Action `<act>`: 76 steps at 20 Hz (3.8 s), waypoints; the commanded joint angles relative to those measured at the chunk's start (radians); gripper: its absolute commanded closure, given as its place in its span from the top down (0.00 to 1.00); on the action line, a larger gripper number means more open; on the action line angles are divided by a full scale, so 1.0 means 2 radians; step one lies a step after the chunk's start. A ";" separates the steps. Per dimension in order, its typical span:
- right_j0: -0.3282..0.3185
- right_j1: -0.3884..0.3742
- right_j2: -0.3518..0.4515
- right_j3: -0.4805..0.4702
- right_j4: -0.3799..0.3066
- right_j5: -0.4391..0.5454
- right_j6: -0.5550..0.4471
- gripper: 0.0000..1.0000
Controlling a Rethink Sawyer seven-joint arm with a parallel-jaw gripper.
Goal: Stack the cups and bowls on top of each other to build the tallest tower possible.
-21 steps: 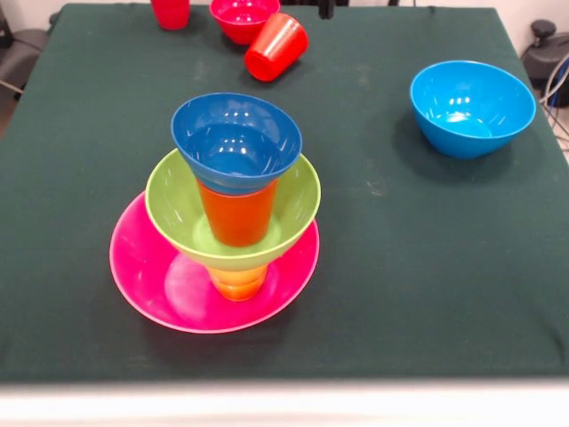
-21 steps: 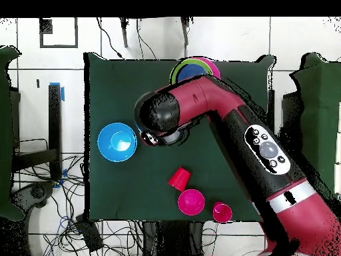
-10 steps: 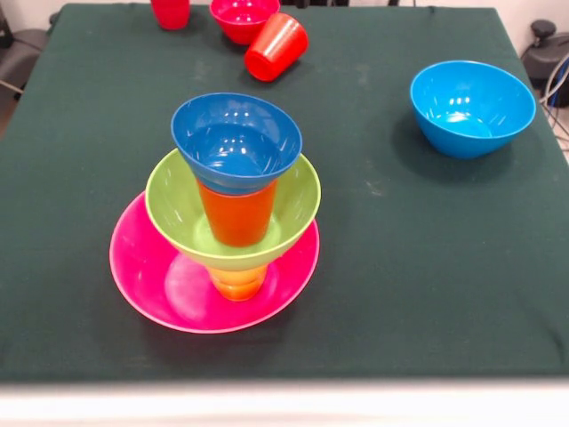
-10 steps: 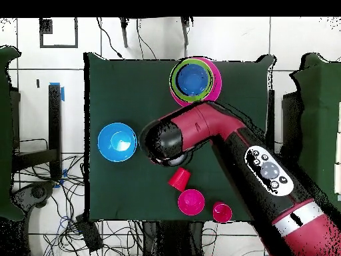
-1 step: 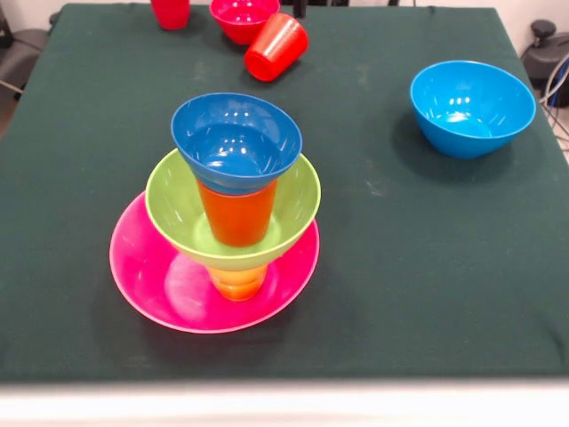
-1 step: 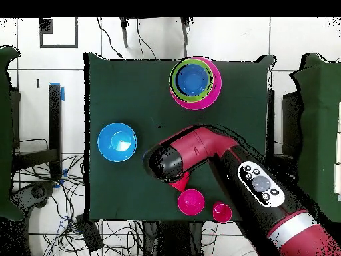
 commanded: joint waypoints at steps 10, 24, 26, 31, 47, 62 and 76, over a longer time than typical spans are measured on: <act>0.038 0.002 -0.112 0.060 -0.063 -0.110 0.092 1.00; 0.087 0.031 -0.189 0.050 -0.095 -0.218 0.107 1.00; 0.089 0.038 -0.197 0.048 -0.093 -0.228 0.101 1.00; 0.079 0.047 -0.186 0.052 -0.060 -0.217 0.062 1.00; 0.051 0.079 -0.179 0.077 -0.086 -0.244 0.026 1.00; 0.063 0.080 -0.184 0.067 -0.101 -0.254 0.033 1.00; 0.112 0.069 -0.235 0.050 -0.128 -0.305 0.066 1.00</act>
